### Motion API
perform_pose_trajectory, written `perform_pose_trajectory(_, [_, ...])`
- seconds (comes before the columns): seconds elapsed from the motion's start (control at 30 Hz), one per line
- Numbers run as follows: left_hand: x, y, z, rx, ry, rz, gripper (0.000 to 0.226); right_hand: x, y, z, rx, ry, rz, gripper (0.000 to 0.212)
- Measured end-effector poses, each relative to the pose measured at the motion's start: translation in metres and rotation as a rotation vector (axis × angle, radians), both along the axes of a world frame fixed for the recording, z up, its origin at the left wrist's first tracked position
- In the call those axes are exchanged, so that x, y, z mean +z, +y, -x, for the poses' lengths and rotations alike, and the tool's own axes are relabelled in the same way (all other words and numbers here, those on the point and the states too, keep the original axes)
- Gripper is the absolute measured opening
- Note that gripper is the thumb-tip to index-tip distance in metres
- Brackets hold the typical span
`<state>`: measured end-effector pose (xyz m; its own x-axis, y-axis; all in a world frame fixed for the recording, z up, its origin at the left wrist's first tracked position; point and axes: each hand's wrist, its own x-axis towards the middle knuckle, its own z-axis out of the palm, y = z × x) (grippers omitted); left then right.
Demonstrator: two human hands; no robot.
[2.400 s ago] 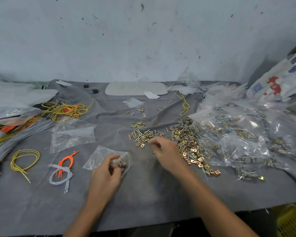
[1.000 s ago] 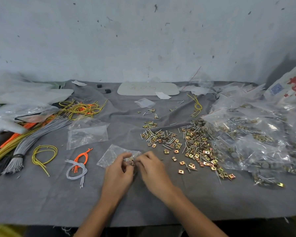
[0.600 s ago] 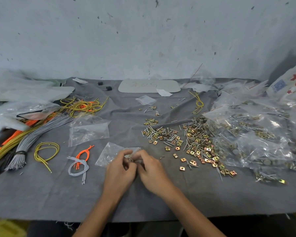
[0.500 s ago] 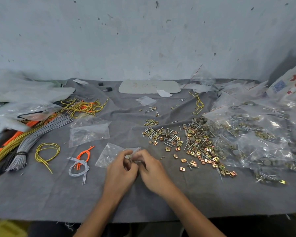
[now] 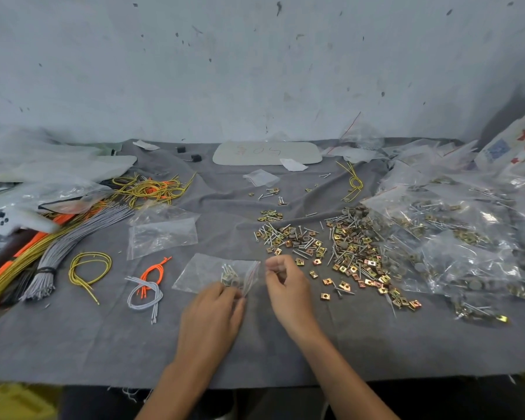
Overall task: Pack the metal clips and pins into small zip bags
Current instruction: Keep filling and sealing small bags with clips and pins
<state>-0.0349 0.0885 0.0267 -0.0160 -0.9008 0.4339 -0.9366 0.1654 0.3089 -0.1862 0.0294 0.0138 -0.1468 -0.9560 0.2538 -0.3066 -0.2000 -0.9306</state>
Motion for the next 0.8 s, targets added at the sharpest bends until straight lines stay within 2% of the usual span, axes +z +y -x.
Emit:
perform_pose_trajectory(0.1, [0.017, -0.002, -0.003, -0.009, -0.043, 0.054, 0.007, 0.000, 0.000, 0.001, -0.014, -0.048, -0.025, 0.024])
perform_pose_trajectory(0.3, [0.082, -0.002, -0.025, 0.010, 0.049, 0.176, 0.004, 0.005, 0.002, 0.005, -0.048, -0.204, -0.068, 0.023])
perform_pose_trajectory(0.5, [0.132, 0.015, -0.034, -0.077, 0.209, 0.152, 0.009, 0.076, 0.021, 0.033, 0.067, -0.291, 0.132, 0.027])
perform_pose_trajectory(0.57, [0.138, 0.023, -0.030, -0.128, 0.272, 0.116, 0.008, 0.110, 0.036, 0.038, 0.181, -0.205, 0.218, 0.022])
perform_pose_trajectory(0.7, [0.141, 0.037, -0.015, -0.263, 0.390, 0.054, 0.009, 0.156, 0.063, 0.036, 0.386, 0.420, 0.325, 0.031])
perform_pose_trajectory(0.73, [0.140, 0.041, -0.011, -0.301, 0.420, 0.048, 0.011, 0.161, 0.069, 0.035, 0.402, 0.511, 0.343, 0.027])
perform_pose_trajectory(0.8, [0.136, 0.049, -0.005, -0.362, 0.477, 0.051, 0.018, 0.167, 0.080, 0.033, 0.376, 0.565, 0.384, 0.013])
